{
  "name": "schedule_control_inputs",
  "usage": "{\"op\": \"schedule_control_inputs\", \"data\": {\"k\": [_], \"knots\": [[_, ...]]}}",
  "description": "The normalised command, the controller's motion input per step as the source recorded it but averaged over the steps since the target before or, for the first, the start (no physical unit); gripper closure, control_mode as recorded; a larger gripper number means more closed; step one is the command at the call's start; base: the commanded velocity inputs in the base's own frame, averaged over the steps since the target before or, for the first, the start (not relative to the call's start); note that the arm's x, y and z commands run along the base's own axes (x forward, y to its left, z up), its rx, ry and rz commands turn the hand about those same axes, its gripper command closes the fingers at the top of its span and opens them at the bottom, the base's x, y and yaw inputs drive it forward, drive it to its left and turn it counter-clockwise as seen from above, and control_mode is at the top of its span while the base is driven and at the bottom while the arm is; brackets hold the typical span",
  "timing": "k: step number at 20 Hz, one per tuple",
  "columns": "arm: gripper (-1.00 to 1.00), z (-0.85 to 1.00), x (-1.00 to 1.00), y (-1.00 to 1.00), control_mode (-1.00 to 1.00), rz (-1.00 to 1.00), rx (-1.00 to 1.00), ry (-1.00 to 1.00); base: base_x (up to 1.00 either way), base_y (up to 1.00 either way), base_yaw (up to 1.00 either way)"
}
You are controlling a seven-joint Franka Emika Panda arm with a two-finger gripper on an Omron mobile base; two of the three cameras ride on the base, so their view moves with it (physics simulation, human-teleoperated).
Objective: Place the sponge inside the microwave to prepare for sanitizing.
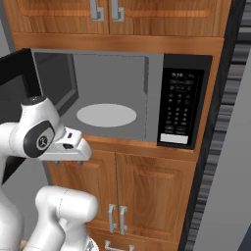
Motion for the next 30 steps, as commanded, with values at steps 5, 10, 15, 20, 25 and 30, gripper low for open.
{"op": "schedule_control_inputs", "data": {"k": [5, 10, 15, 20, 25, 30], "knots": [[-1.00, 0.00, 0.00, -0.12, -1.00, -0.09, -0.01, 0.01, 0.00, 0.00, 0.00], [-1.00, 0.00, -0.04, -0.05, -1.00, 0.00, 0.00, 0.00, 0.00, 0.00, 0.00], [-1.00, 0.00, -0.25, -0.26, -1.00, -0.07, 0.00, 0.00, 0.00, 0.00, 0.00], [-1.00, -0.01, -0.09, -0.43, -1.00, -0.05, 0.01, -0.01, 0.00, 0.00, 0.00], [-1.00, -0.10, 0.00, -0.13, -1.00, -0.15, 0.06, 0.00, 0.00, 0.00, 0.00], [-1.00, -0.01, 0.00, -0.03, -1.00, -0.03, 0.00, 0.00, 0.00, 0.00, 0.00]]}}
